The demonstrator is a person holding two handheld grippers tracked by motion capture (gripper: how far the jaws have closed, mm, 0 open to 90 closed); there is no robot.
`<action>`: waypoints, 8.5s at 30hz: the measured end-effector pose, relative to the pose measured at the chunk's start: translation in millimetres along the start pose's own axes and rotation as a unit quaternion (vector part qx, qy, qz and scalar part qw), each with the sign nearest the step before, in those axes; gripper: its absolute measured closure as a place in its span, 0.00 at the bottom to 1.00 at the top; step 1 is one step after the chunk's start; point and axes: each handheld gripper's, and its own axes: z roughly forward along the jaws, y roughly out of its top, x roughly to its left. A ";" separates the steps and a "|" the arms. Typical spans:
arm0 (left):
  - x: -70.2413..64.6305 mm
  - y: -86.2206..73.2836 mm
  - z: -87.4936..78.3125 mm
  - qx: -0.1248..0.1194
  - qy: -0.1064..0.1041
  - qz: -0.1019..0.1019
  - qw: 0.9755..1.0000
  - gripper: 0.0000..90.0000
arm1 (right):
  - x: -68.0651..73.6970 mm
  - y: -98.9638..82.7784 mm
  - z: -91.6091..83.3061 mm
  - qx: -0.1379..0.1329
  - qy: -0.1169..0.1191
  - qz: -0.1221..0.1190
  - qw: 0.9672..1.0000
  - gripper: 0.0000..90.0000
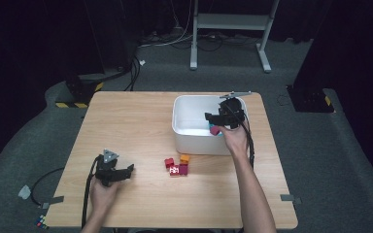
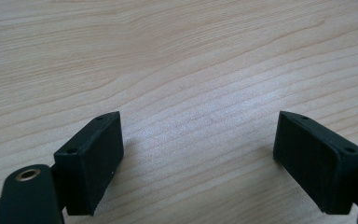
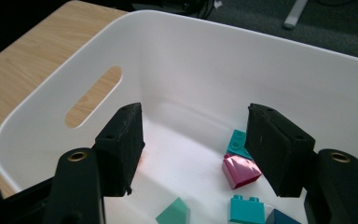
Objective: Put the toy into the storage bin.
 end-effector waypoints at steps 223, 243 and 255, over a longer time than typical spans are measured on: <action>0.3 0.5 0.7 -0.001 -0.001 -0.001 1.000 0.18 | 54.8 -69.6 -85.0 -0.079 0.046 -0.038 0.995 0.65; 0.3 0.6 0.8 -0.001 -0.002 0.000 1.000 0.18 | 24.0 -26.3 -59.1 -0.075 0.009 -0.007 0.997 0.65; 0.3 0.6 0.8 -0.001 -0.002 0.000 1.000 0.18 | 16.4 -15.8 -33.4 -0.056 -0.012 0.004 0.998 0.65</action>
